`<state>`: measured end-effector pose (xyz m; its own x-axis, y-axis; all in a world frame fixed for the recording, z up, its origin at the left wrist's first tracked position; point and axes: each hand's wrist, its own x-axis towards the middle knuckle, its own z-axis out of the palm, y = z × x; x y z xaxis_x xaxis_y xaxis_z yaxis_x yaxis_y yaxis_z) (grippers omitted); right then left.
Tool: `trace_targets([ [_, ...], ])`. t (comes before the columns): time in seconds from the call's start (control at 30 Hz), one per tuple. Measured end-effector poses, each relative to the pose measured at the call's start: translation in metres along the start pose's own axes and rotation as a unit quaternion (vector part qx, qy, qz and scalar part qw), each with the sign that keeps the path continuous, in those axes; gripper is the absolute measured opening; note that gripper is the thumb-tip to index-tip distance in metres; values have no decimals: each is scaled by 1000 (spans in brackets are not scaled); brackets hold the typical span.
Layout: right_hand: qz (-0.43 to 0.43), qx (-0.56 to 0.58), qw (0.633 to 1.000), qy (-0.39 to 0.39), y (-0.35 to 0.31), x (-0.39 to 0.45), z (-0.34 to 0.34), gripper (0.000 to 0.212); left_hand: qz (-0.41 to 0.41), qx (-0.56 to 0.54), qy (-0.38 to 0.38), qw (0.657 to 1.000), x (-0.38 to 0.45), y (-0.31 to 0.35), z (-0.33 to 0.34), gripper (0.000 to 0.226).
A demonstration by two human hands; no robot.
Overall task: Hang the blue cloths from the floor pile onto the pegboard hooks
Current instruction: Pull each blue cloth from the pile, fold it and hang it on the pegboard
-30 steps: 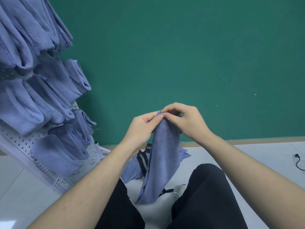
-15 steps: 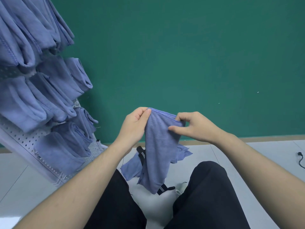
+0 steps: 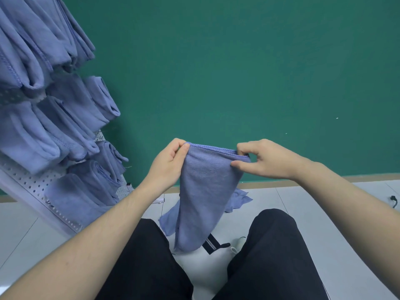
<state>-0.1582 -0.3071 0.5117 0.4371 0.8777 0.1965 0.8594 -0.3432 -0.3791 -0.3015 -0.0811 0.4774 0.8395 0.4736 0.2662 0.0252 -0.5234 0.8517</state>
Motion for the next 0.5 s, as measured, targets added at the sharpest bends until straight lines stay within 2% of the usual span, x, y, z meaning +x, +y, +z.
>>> trace_targets([
  [0.1,20,100,994,34,-5,0,1,36,3,-4,5,1000,-1,1,0,27],
  [0.17,48,210,974,72,-8,1,4,39,1,-9,11,1000,-1,1,1,28],
  [0.23,82,291,949,89,-11,4,4,32,-8,-33,22,999,-1,0,1,28],
  [0.27,101,335,933,86,-14,6,3,27,-14,-51,27,998,0,0,1,28],
  [0.37,159,416,894,55,-13,8,0,37,-20,-84,31,996,0,2,2,27],
  [0.5,190,450,872,37,-11,8,0,8,-1,-90,43,995,-3,11,4,25],
])
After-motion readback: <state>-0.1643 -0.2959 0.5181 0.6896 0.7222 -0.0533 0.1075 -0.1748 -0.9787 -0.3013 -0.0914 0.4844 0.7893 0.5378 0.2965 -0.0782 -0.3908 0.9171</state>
